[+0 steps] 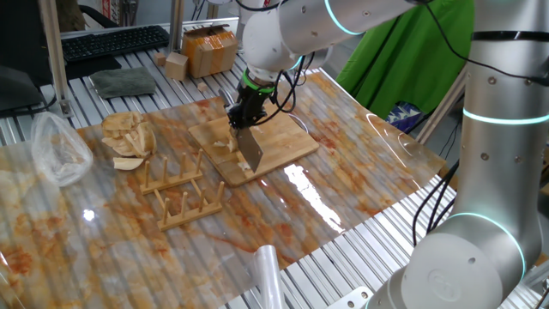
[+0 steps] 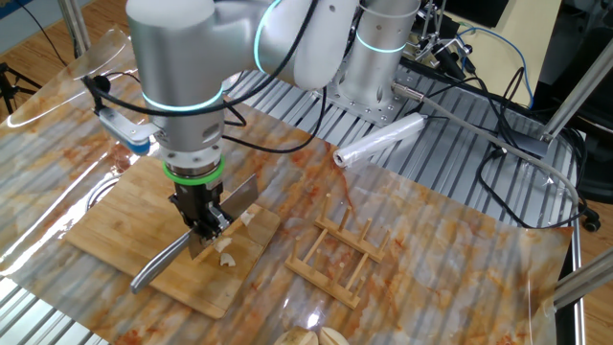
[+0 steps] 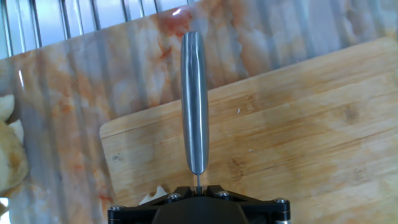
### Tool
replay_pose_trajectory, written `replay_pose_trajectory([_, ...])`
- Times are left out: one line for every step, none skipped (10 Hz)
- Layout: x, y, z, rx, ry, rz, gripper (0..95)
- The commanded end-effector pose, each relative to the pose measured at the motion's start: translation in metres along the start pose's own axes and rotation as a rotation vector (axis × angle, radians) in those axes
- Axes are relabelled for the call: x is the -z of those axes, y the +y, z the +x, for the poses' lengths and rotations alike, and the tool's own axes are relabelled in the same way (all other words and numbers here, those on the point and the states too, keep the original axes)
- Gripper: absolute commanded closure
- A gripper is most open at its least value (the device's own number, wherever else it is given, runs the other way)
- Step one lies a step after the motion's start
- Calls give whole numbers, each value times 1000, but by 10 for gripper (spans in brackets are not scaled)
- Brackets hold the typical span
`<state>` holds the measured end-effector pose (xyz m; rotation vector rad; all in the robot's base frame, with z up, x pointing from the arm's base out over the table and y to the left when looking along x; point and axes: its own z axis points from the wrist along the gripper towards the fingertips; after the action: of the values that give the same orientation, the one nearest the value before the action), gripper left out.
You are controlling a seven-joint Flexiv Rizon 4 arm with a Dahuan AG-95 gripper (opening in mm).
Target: Slice the lotus root
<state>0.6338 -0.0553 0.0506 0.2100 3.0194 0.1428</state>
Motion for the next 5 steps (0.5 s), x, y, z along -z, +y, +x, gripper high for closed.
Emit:
replay_pose_trajectory([11,0,1,-1,11,21,950])
replay_pose_trajectory([16,-1,1,20,11,41,950])
replay_pose_trajectory([16,-2,1,23,11,45,950])
replay_pose_trajectory([20,-4,-1,46,13,62,950])
replay_pose_trajectory([21,-5,-1,53,11,63,950])
